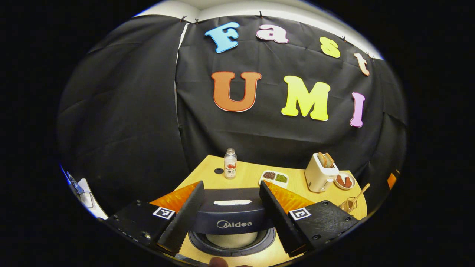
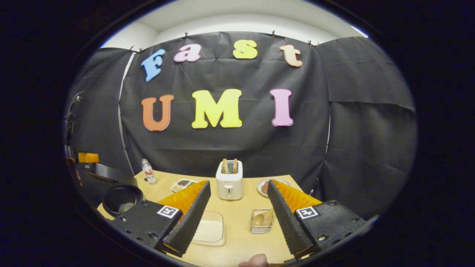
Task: Close the left gripper, press the button to open the rice cooker; take a wooden spoon from the chopstick holder with the right hand, scoop a spoonful of rice and pour it into the rice cooker, then put the wooden spoon back into the chopstick holder.
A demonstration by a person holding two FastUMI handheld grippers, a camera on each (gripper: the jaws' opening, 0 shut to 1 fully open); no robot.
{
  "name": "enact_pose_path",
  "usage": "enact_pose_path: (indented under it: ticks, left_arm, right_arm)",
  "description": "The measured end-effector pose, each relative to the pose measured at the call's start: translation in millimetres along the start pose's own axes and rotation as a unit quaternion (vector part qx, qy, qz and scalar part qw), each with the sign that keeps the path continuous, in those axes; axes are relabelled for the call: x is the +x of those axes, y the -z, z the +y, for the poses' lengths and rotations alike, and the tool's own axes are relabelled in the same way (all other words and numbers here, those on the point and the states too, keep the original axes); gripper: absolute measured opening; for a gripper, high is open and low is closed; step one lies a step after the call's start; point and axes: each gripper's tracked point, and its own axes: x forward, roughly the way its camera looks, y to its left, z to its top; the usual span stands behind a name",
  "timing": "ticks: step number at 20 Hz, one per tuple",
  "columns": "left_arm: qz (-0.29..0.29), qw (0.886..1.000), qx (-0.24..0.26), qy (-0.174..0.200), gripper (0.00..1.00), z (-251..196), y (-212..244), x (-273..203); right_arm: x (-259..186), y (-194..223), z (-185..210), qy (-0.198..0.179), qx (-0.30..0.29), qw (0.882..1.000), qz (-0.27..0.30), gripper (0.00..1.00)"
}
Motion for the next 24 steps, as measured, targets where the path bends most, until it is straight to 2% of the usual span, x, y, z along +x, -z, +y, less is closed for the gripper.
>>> enact_pose_path:
  ticks: [5, 13, 14, 15, 19, 20, 21, 24]
  left_arm:
    - [0.006, 1.000, -0.011, -0.002, 0.95, -6, 56, -12]
    - [-0.023, 0.999, -0.012, -0.032, 0.95, -6, 90, -11]
    - [-0.022, 0.999, -0.009, -0.035, 1.00, -6, 95, -11]
    - [-0.022, 0.999, -0.007, -0.038, 0.95, -7, 91, -5]
    - [-0.015, 0.999, -0.004, -0.042, 0.96, -9, 112, -2]
    - [-0.009, 0.999, -0.007, -0.041, 1.00, -9, 119, -2]
    - [-0.004, 0.999, -0.011, -0.041, 0.96, -8, 125, -2]
    - [-0.011, 0.999, 0.005, -0.045, 0.96, -7, 131, -3]
  right_arm:
    - [0, 15, -10, 0.003, 0.014, 1.000, 0.021, 1.00]
    - [-10, 22, -5, 0.002, -0.004, 1.000, 0.028, 0.99]
    - [-9, 21, -4, 0.001, -0.006, 1.000, 0.028, 1.00]
    - [-9, 20, -3, 0.001, -0.008, 1.000, 0.027, 1.00]
    - [-9, 15, 4, -0.003, -0.015, 1.000, 0.024, 1.00]
    - [-8, 12, 6, -0.004, -0.018, 1.000, 0.020, 1.00]
    - [-9, 8, 7, -0.004, -0.021, 1.000, 0.016, 1.00]
    - [-11, 0, 12, -0.006, -0.022, 1.000, 0.005, 1.00]
